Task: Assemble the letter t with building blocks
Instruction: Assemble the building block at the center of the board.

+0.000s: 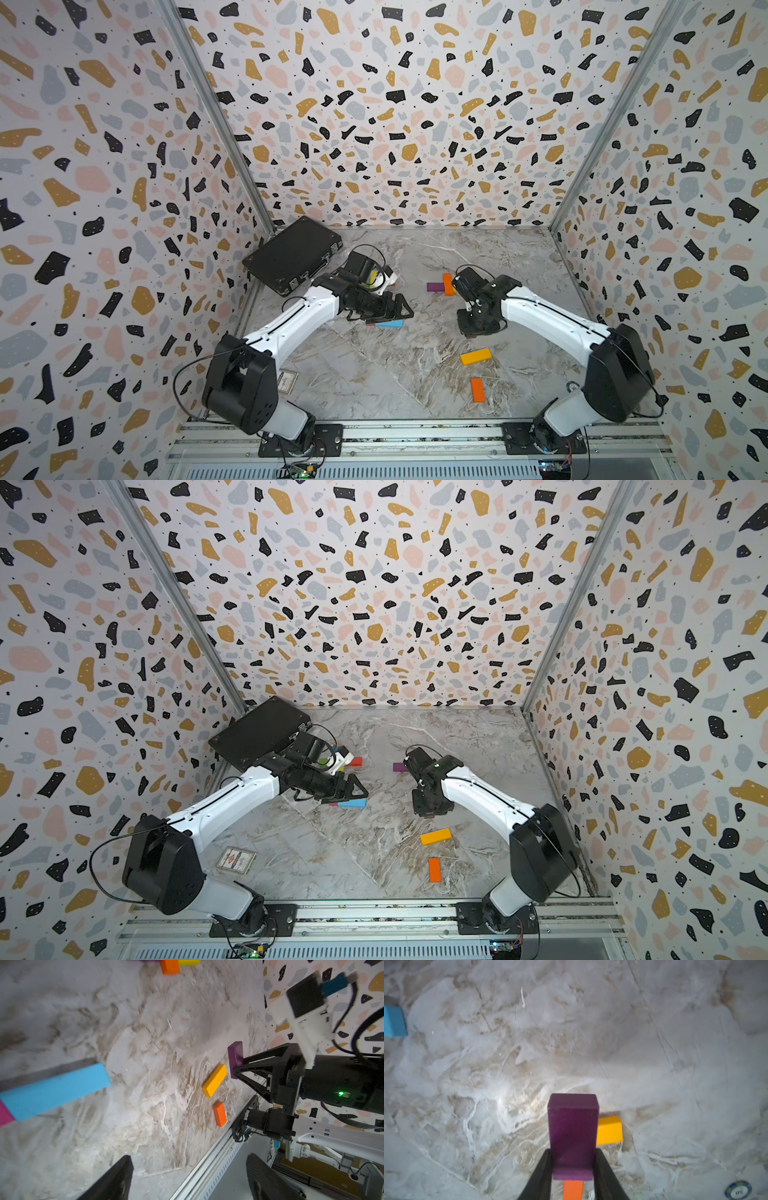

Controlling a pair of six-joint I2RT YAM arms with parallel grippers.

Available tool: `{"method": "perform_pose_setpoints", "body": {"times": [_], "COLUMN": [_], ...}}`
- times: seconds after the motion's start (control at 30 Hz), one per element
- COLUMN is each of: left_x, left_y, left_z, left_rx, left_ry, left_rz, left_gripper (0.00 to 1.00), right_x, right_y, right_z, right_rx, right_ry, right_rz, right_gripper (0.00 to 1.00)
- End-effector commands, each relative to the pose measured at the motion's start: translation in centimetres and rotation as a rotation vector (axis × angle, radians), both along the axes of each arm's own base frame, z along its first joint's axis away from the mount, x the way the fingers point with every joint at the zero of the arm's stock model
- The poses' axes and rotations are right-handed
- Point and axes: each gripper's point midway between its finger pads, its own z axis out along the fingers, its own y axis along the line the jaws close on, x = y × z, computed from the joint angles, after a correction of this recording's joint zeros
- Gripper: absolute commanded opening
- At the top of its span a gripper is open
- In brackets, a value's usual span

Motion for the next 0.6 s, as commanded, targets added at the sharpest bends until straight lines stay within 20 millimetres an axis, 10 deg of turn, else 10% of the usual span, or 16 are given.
{"method": "perform_pose_setpoints", "body": {"times": [0.0, 0.57], "left_x": [2.2, 7.6], "left_y": [0.3, 6.7], "left_z": [1.2, -1.9], "left_rx": [-0.008, 0.081], "left_ry": [-0.080, -0.116], "left_rz": [-0.032, 0.212], "left_gripper": [0.86, 0.87], "right_x": [3.0, 8.8], "right_y": [2.3, 4.0], "right_z": [0.1, -4.2], "right_rx": [0.055, 0.075], "right_ry": [-0.014, 0.045], "right_rz": [0.041, -0.003], "right_gripper": [0.24, 0.23]}}
